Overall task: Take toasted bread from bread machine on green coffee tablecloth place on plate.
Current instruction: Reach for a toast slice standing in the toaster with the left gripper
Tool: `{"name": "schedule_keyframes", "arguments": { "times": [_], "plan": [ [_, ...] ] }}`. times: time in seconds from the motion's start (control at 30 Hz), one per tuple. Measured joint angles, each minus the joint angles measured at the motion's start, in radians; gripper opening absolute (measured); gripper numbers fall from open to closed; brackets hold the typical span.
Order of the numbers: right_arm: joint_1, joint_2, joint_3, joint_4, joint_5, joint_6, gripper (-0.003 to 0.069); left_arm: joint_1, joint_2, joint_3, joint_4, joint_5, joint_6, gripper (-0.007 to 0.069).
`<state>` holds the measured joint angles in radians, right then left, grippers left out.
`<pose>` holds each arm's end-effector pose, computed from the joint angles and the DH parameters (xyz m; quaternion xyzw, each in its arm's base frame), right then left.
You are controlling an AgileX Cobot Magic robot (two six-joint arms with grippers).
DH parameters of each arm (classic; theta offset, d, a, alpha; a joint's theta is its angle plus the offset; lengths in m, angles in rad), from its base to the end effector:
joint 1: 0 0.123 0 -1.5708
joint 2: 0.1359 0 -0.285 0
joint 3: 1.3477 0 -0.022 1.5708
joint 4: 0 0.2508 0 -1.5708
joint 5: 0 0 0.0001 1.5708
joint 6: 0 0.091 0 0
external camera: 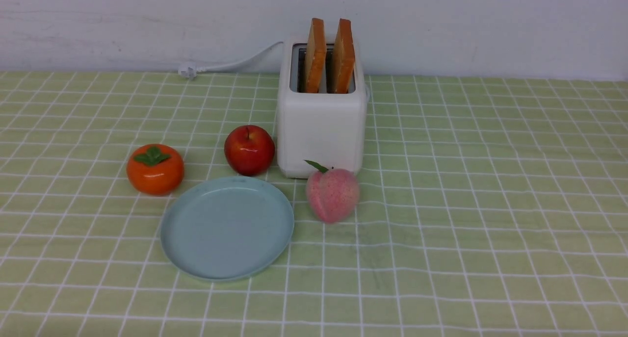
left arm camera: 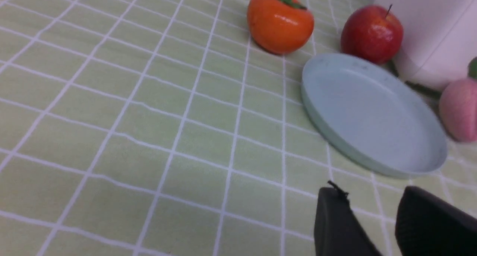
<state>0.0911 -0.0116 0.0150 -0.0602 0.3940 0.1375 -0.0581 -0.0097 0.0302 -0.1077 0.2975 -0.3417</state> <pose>0.0519 0.0026 0.1734 0.0031 0.8076 0.0416 0.5882 0.0543 -0.0060 0.1768 -0.1408 0.7705 -0.1666 0.5989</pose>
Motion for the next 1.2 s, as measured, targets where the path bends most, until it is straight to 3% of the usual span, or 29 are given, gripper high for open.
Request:
{"name": "schedule_keyframes", "arguments": {
  "times": [0.3, 0.5, 0.63, 0.73, 0.77, 0.87, 0.93, 1.1, 1.2],
  "plan": [
    [0.000, 0.000, 0.000, 0.000, 0.000, 0.000, 0.0239, 0.000, 0.000, 0.000, -0.328, -0.251, -0.106, 0.0239],
    [0.000, 0.000, 0.000, 0.000, 0.000, 0.000, 0.0239, 0.000, 0.000, 0.000, -0.394, -0.369, -0.100, 0.0238],
    [0.000, 0.000, 0.000, 0.000, 0.000, 0.000, 0.0239, 0.000, 0.000, -0.069, -0.406, -0.297, -0.090, 0.0121],
    [0.000, 0.000, 0.000, -0.001, -0.004, 0.000, 0.0239, 0.000, 0.032, -0.189, -0.347, -0.215, -0.018, -0.0003],
    [0.000, 0.000, 0.001, -0.002, -0.010, 0.000, 0.0239, 0.000, 0.057, -0.232, -0.324, -0.193, 0.005, -0.0013],
    [0.000, 0.000, 0.007, 0.021, -0.051, 0.021, 0.0239, 0.000, 0.164, -0.355, -0.270, -0.094, 0.095, -0.0013],
    [0.000, 0.000, 0.011, 0.100, -0.121, 0.076, 0.0239, 0.000, 0.300, -0.461, -0.252, -0.002, 0.206, -0.0013],
    [0.000, 0.000, 0.011, 0.211, -0.242, 0.142, 0.0239, 0.000, 0.486, -0.507, -0.263, -0.018, 0.390, -0.0013],
    [0.000, 0.000, 0.011, 0.264, -0.353, 0.157, 0.0239, -0.036, 0.621, -0.509, -0.360, -0.087, 0.488, -0.0013]
  ]
}}
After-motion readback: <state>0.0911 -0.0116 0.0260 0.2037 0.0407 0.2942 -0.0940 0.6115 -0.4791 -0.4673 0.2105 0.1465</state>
